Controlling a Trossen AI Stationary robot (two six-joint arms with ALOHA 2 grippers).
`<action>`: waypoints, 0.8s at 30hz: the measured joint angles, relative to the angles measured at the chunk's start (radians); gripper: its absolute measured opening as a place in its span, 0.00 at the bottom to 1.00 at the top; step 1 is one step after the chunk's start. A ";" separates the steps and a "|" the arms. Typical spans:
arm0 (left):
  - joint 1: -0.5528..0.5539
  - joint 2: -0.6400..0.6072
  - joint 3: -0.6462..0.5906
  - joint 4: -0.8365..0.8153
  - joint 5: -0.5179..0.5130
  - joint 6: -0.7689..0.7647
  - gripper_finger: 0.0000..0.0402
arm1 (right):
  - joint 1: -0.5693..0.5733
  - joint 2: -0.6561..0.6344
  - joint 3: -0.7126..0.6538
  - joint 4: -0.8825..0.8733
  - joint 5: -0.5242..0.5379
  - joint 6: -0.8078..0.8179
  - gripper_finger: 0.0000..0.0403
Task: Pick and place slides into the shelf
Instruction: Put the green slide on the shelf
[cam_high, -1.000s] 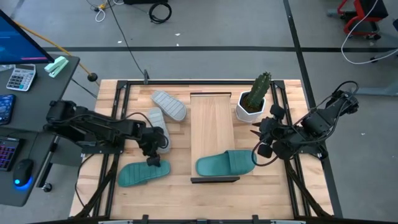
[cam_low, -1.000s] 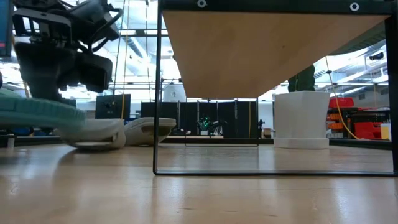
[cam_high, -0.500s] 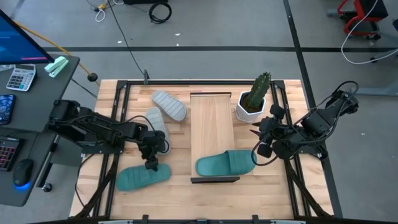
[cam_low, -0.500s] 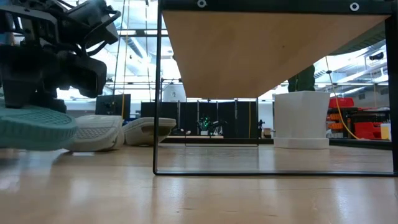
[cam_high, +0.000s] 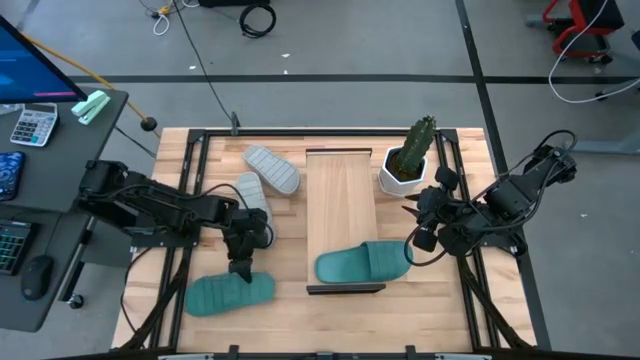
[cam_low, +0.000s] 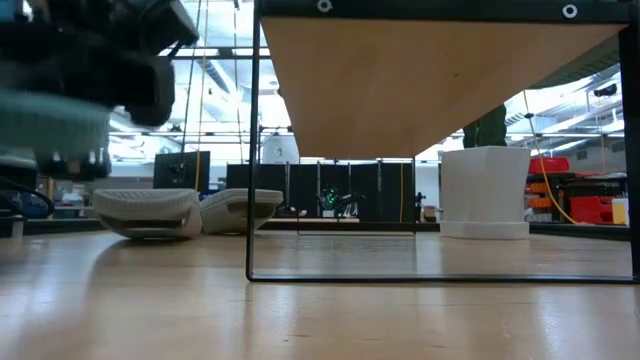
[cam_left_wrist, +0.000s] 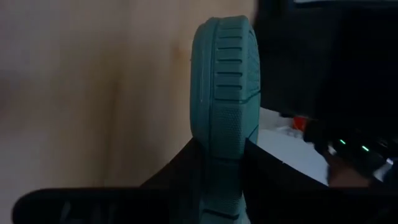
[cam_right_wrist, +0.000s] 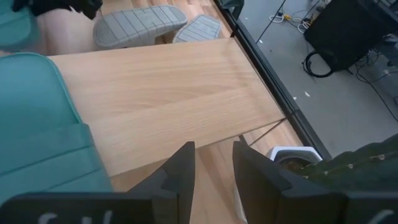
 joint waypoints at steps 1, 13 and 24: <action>0.000 -0.008 0.016 -0.003 0.017 0.005 0.22 | 0.000 0.000 0.000 -0.001 0.000 0.000 0.28; 0.126 -0.213 0.316 -0.354 -0.037 0.163 0.21 | 0.000 0.000 0.000 -0.002 0.001 0.001 0.28; 0.410 -0.364 0.732 -0.367 -0.180 0.565 0.21 | 0.000 0.000 0.000 -0.002 0.000 0.038 0.28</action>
